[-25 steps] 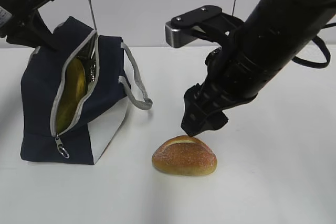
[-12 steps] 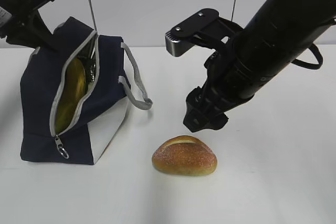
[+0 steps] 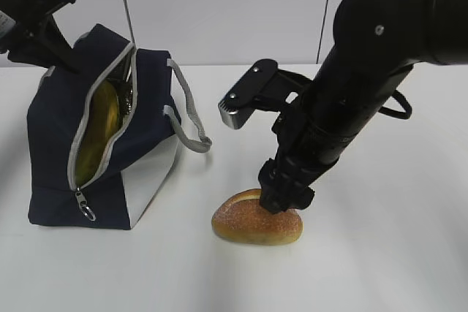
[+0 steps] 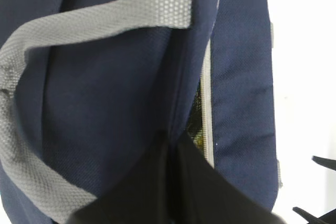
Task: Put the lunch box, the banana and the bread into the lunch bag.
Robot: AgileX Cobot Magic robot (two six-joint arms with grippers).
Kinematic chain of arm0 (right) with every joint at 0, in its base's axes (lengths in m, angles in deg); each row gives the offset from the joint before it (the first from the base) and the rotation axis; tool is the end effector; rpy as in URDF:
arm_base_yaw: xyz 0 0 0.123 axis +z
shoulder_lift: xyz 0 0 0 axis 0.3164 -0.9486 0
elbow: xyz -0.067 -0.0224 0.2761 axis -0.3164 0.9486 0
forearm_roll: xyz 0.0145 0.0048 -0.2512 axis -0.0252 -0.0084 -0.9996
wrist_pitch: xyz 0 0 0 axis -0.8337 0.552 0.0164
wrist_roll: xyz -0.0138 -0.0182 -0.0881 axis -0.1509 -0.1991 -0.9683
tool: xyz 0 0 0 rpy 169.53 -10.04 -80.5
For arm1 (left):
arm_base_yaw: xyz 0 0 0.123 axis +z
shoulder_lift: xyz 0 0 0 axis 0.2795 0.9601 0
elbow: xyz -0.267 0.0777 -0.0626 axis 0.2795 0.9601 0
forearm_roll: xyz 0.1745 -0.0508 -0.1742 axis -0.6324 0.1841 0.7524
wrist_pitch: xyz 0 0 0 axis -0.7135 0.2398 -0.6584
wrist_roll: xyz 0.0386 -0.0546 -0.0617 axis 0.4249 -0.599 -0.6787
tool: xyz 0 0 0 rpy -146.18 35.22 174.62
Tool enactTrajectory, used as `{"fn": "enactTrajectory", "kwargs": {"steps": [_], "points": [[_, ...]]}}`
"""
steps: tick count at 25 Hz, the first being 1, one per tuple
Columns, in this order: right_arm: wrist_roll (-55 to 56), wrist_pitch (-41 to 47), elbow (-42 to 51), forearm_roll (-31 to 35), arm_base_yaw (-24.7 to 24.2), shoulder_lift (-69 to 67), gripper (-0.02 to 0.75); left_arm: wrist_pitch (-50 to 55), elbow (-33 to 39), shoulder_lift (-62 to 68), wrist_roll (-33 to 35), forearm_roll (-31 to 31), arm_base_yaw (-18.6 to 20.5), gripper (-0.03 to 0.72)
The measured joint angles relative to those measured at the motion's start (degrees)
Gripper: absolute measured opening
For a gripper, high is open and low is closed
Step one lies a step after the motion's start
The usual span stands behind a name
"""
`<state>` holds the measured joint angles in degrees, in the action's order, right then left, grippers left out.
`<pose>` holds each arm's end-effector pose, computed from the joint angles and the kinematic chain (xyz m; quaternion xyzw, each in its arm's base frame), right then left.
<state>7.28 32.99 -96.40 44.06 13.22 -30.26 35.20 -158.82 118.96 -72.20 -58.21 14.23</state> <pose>0.2882 0.1858 0.2234 -0.5146 0.8414 0.0389 0.1607 0.3601 -0.0530 0.3039 -0.0157 0.9564 -0.2405 0.1650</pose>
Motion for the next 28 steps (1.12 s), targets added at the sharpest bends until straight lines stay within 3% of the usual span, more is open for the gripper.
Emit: {"fn": "enactTrajectory", "kwargs": {"steps": [16,28], "points": [[-6.2,-2.0,-4.7,-0.4,0.0,-11.0,0.594,0.0,0.0,0.0,0.1,-0.2,0.0,-0.001],[-13.9,1.0,-5.4,5.4,0.0,-13.5,0.586,0.0,0.0,0.0,0.3,-0.3,0.0,-0.001]]}}
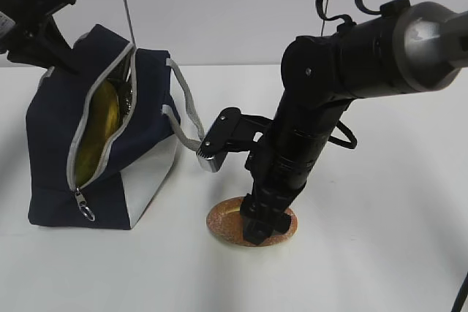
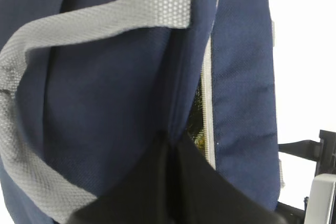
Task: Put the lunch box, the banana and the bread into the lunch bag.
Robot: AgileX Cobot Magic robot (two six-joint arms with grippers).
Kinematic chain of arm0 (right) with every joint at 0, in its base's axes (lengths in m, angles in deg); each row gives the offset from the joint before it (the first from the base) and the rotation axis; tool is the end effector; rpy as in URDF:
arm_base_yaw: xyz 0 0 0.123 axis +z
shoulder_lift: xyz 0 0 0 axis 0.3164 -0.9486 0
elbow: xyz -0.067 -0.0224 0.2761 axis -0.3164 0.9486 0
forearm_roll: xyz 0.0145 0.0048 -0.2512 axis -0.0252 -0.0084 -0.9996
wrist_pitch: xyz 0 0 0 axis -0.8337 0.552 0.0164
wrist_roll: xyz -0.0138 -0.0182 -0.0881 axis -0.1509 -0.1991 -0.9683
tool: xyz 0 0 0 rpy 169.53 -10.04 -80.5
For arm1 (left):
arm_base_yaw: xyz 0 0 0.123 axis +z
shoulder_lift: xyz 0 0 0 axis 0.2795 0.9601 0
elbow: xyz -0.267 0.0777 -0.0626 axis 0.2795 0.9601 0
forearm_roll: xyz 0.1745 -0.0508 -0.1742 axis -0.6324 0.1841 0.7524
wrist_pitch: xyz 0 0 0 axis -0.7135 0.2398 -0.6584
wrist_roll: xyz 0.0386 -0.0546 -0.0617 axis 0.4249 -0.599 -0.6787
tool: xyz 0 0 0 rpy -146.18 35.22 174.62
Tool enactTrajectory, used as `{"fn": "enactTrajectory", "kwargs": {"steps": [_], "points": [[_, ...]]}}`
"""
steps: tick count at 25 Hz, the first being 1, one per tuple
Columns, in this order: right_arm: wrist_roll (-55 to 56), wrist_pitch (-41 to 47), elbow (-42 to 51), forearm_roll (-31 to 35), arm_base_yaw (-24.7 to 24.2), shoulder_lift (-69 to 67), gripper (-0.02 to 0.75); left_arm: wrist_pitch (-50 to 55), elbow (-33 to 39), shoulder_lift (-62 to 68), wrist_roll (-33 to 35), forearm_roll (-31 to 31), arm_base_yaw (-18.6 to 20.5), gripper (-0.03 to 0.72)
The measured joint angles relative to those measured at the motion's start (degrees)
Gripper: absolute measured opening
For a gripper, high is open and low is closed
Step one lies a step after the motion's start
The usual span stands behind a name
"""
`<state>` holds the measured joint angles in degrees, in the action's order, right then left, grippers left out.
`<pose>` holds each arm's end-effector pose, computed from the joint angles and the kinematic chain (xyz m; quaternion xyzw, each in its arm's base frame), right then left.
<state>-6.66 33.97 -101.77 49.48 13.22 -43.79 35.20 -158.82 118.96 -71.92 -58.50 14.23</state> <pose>0.3135 0.2088 0.1622 -0.5925 0.7978 0.0656 0.0909 0.3601 -0.0527 0.3037 -0.0126 0.9570 -0.2378 0.1656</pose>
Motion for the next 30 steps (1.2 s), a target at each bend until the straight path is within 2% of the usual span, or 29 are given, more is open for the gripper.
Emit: {"fn": "enactTrajectory", "kwargs": {"steps": [4,8,11,16,25,30], "points": [[-1.4,0.1,0.0,0.0,0.0,0.0,0.549,0.0,0.0,0.0,0.1,0.0,0.0,-0.001],[-2.4,0.1,0.0,0.0,0.0,0.0,0.432,0.0,0.0,0.0,0.1,0.0,0.0,-0.001],[-2.7,0.1,0.0,0.0,0.0,0.0,0.382,0.0,0.0,0.0,0.2,0.0,0.0,-0.001],[-2.7,2.8,-2.0,-0.2,0.0,0.0,0.369,0.0,0.0,0.0,0.2,0.0,0.0,-0.001],[1.3,18.8,-10.6,-0.3,0.0,-0.1,0.363,0.0,0.0,0.0,0.2,0.0,0.0,-0.001],[4.6,21.9,-14.3,-0.6,0.0,2.9,0.363,0.0,0.0,0.0,0.2,0.0,0.0,-0.001]]}}
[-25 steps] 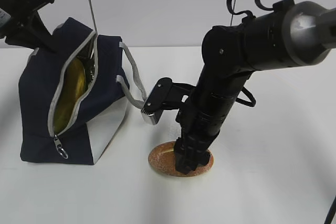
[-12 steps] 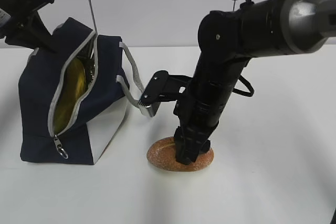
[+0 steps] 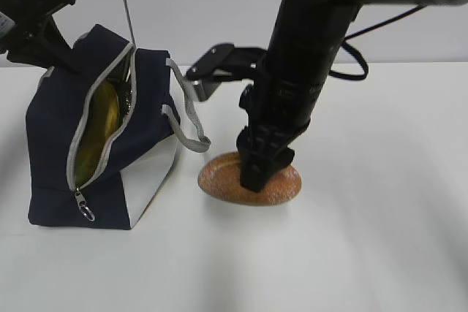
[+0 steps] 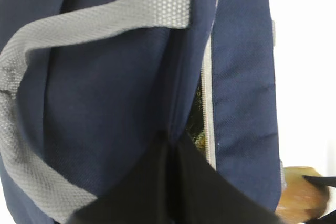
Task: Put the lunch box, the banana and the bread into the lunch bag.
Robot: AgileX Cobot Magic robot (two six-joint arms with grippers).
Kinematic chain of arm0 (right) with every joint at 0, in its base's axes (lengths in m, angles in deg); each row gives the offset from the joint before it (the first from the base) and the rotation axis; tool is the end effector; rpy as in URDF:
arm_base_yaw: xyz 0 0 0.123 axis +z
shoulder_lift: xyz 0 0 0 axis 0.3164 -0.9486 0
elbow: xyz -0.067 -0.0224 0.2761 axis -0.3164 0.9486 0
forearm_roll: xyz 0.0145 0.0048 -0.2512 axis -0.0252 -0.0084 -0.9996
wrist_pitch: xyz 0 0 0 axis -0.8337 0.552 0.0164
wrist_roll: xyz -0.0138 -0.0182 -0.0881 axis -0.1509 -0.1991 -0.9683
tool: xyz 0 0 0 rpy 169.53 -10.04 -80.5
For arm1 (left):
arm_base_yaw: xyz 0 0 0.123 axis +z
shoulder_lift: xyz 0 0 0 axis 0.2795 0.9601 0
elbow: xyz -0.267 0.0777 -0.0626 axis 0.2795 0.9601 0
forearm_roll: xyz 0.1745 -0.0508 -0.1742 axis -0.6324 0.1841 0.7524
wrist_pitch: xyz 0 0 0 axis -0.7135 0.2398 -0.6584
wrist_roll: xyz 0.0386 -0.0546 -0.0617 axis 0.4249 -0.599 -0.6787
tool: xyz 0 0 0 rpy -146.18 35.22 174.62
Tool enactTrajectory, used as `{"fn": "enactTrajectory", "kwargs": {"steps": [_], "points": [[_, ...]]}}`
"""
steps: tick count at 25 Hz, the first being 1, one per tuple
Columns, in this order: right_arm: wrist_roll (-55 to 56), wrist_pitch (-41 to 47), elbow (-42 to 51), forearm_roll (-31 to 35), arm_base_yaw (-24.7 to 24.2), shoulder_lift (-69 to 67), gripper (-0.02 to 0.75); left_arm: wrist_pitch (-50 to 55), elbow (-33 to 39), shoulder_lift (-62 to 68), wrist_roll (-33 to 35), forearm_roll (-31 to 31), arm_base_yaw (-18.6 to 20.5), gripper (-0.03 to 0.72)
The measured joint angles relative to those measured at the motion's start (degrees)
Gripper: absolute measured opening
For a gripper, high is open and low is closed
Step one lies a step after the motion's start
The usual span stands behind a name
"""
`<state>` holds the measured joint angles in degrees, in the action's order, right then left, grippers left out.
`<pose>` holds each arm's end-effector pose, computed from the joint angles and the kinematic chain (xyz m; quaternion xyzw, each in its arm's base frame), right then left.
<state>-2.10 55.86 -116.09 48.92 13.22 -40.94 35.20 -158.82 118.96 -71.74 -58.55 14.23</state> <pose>0.3166 0.2140 0.2390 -0.5867 0.8038 0.0850 0.0488 0.3601 -0.0526 0.3036 -0.0110 0.9571 -0.2371 0.1660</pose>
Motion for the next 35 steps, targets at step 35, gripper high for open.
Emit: {"fn": "enactTrajectory", "kwargs": {"steps": [35], "points": [[33.1,-12.8,-21.9,23.7,0.0,-13.2,0.37,1.0,0.0,0.0,0.0,3.9,0.0,-0.002]]}}
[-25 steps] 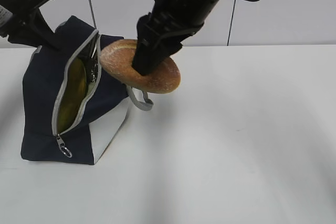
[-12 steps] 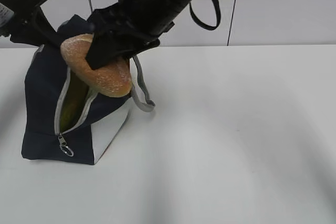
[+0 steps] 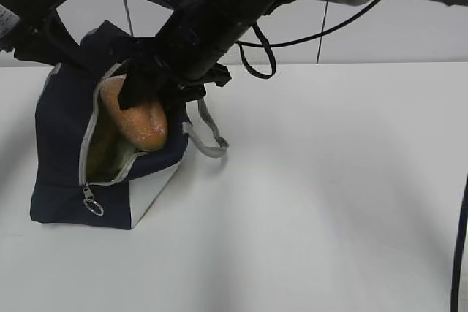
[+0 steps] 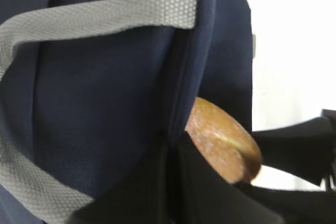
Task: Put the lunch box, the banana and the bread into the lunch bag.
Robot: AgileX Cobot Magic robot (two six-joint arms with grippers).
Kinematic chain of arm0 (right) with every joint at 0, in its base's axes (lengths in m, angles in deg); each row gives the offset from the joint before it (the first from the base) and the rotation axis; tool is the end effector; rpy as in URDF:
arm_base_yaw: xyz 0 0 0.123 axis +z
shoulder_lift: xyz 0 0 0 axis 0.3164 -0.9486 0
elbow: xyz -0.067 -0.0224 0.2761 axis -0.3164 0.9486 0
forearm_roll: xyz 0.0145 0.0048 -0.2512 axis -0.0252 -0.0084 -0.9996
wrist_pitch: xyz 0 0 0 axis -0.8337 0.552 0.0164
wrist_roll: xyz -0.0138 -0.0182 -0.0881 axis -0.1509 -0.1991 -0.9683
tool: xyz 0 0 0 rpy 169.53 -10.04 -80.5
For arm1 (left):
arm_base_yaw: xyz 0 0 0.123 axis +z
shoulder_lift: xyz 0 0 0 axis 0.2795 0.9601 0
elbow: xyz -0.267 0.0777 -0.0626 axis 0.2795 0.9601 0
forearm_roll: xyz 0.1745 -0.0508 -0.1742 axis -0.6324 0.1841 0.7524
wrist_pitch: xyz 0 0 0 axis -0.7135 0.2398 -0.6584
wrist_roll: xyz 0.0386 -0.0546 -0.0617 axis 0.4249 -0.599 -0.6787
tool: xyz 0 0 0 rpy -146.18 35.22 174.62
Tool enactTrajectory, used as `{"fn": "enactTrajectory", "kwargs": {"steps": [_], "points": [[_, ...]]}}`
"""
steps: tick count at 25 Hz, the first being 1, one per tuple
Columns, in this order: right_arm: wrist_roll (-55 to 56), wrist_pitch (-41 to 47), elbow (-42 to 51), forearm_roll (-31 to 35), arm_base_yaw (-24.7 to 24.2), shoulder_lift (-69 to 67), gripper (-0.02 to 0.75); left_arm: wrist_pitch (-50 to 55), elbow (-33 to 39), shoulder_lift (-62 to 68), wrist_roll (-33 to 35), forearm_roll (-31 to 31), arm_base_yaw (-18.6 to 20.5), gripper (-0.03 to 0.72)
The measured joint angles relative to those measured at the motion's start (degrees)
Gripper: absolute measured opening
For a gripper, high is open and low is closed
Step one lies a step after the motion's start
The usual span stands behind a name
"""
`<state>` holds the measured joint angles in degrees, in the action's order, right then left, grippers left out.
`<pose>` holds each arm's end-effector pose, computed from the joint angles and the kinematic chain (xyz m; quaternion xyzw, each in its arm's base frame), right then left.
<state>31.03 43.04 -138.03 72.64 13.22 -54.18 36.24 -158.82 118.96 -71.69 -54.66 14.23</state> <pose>0.3822 0.2862 0.2616 -0.2401 0.9048 0.3123 0.1617 0.3588 -0.0576 0.3061 -0.0188 0.9500 -0.2693 0.1572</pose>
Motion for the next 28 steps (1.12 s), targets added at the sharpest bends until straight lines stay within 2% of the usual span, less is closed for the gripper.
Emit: {"fn": "enactTrajectory", "kwargs": {"steps": [3,8,12,15,17,23,28], "points": [[1.5,-2.4,-0.1,0.1,0.0,-1.2,0.371,0.1,0.0,0.0,0.0,0.1,0.0,-0.002],[1.7,-5.8,-1.1,4.5,0.0,-3.9,0.4,0.2,0.0,0.0,0.0,0.2,0.0,-0.002],[0.2,-7.0,-1.6,5.4,0.0,-5.3,0.495,0.6,0.0,0.0,0.0,0.3,0.0,-0.002],[-2.4,-7.5,-1.8,5.5,0.0,-5.4,0.594,0.6,0.0,0.0,0.0,0.4,0.0,-0.002],[-4.0,-7.5,-1.8,5.6,0.0,-5.4,0.629,0.6,0.0,0.0,0.0,0.4,0.0,-0.002],[-6.4,-6.8,-2.3,5.6,0.0,-5.4,0.648,0.9,0.0,0.0,0.0,0.4,0.0,-0.002],[-7.1,0.9,-8.6,1.5,0.0,-5.5,0.641,1.0,0.0,0.0,0.0,0.4,0.0,-0.002]]}}
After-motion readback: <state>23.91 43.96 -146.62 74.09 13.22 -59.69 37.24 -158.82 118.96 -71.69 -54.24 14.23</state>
